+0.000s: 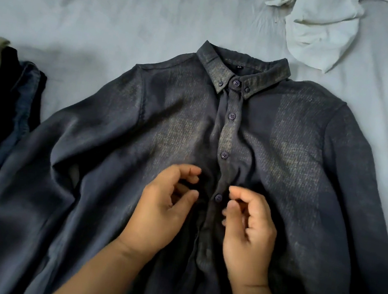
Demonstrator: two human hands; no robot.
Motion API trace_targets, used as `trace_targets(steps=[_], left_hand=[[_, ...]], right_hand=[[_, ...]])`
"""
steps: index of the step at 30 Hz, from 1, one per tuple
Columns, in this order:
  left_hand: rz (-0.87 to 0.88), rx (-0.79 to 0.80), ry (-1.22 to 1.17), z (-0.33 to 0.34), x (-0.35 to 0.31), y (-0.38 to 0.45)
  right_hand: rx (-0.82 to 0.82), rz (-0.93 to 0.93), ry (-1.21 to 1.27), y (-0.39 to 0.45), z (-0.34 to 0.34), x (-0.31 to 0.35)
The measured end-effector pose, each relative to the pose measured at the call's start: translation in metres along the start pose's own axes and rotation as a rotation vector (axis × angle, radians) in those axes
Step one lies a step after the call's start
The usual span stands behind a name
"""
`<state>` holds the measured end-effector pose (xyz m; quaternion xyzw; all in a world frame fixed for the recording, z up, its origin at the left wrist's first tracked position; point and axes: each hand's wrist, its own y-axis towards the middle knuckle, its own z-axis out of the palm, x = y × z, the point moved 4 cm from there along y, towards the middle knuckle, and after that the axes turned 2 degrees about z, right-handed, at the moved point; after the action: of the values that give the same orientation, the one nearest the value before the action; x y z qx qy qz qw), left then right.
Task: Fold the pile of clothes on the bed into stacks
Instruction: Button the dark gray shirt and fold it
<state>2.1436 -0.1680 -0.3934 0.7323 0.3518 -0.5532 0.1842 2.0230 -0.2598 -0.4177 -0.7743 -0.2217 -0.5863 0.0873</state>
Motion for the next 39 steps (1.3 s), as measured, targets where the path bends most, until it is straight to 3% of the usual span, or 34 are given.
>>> trace_targets(steps=[4, 15, 20, 23, 27, 33, 39], left_hand=[[0.128, -0.060, 0.306, -0.012, -0.008, -0.039], [0.055, 0.028, 0.514, 0.005, 0.001, -0.096], [0.006, 0.006, 0.431, -0.003, -0.007, -0.084], [0.023, -0.068, 0.423, -0.001, -0.016, -0.070], [-0.107, 0.106, 0.592, 0.016, -0.018, -0.057], [-0.102, 0.211, 0.696, 0.020, -0.019, -0.051], [-0.092, 0.342, 0.527, 0.011, -0.014, -0.059]], right_hand=[[0.066, -0.068, -0.085, -0.027, -0.013, 0.018], [0.148, -0.018, -0.416, -0.075, -0.018, 0.027], [0.079, 0.034, -0.567, -0.067, -0.008, 0.029], [-0.059, 0.081, -0.467, -0.066, -0.013, 0.033], [-0.178, 0.140, -0.303, -0.067, -0.022, 0.036], [-0.090, 0.153, -0.329, -0.069, -0.022, 0.028], [0.047, 0.102, -0.219, -0.072, -0.020, 0.028]])
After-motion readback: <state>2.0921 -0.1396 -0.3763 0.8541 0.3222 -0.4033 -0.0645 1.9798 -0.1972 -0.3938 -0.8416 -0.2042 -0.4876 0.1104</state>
